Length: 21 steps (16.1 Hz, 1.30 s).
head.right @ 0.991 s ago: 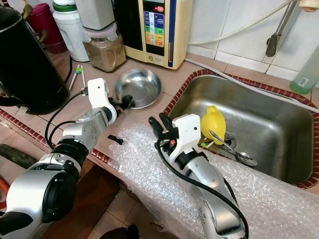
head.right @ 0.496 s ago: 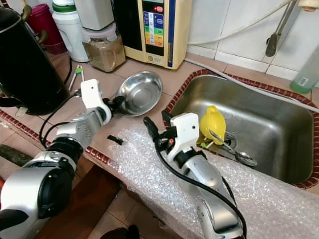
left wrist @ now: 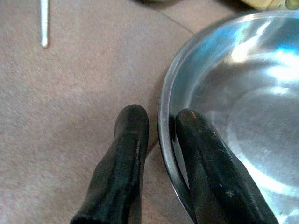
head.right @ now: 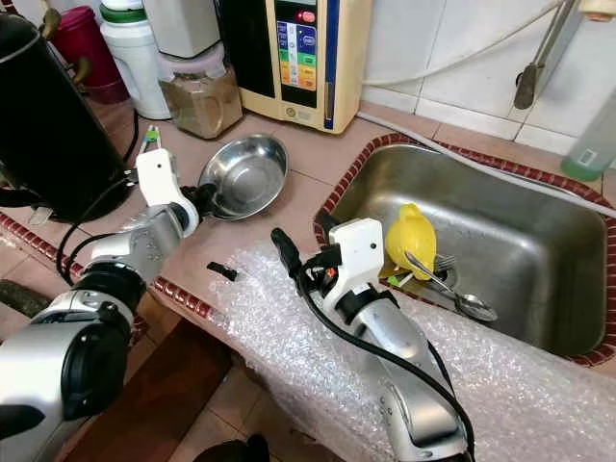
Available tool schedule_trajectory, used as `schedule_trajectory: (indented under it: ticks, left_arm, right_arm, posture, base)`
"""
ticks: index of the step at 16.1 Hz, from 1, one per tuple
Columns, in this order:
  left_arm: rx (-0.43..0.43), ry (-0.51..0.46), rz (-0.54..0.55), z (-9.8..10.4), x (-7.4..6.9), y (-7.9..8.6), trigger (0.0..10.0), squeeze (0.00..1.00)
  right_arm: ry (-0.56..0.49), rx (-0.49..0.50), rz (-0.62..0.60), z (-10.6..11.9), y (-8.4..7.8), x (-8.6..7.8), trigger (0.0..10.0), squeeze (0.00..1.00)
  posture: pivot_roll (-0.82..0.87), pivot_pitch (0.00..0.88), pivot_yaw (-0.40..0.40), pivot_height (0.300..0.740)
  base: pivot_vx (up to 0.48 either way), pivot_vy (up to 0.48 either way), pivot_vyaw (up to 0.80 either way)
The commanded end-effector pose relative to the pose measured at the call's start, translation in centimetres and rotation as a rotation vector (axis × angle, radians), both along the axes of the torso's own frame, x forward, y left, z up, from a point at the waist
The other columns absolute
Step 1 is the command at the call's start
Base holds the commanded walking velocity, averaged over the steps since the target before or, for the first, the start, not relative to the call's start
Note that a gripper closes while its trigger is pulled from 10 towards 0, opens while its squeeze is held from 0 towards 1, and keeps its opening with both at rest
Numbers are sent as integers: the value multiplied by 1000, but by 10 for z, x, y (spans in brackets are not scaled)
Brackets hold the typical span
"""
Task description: Kitchen organization
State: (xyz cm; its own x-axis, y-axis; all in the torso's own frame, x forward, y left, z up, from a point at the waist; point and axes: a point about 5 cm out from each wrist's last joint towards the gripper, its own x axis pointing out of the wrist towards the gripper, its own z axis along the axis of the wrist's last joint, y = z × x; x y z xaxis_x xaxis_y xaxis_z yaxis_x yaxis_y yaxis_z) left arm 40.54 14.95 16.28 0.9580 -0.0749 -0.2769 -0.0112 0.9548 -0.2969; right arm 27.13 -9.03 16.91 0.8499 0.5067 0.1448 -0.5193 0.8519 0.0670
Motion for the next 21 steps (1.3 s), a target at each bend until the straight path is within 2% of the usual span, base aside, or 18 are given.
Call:
schedule_trajectory:
  ticks: [1,5,7,12,14,17,18,19,21]
  left_arm:
    - [6,27,8,-9,-4,7,0,0]
    - [15,44,-11,-24,-12,5,0,0]
    - [37,28,-23,-25,-14,3,0,0]
    - [31,14,7,-31,-21,-1,0,0]
    - [-18,-80,72,-22,-22,3,0,0]
    - [-62,-232,63,-5,-24,-1,0,0]
    - [-70,-293,63,2,-25,-3,0,0]
    - [-61,-362,26,12,-28,-12,0,0]
    - [-78,-392,-12,15,-31,-21,0,0]
  right_arm:
    - [-10,3,11,2,3,2,10000,1000]
    - [-13,-3,20,3,3,4,10000,1000]
    - [-15,-10,18,3,2,4,10000,1000]
    - [-17,-22,11,3,0,7,10000,1000]
    - [-18,-26,7,3,0,9,10000,1000]
    - [-25,-22,-20,5,-3,15,10000,1000]
    - [-24,-8,-45,6,-5,19,10000,831]
    - [-12,28,-93,8,-8,26,10000,0]
    - [13,108,-152,10,-8,37,10000,0]
  posture:
    - [15,103,81,740]
    - [6,92,69,740]
    - [3,93,66,740]
    - [2,80,54,740]
    - [2,73,48,740]
    - [2,66,39,740]
    - [3,66,37,740]
    - [4,64,33,740]
    - [8,60,32,740]
  base:
    - [0,0,0]
    - [0,0,0]
    - [0,0,0]
    - [0,0,0]
    - [0,0,0]
    - [0,0,0]
    - [0,0,0]
    - [0,0,0]
    - [0,0,0]
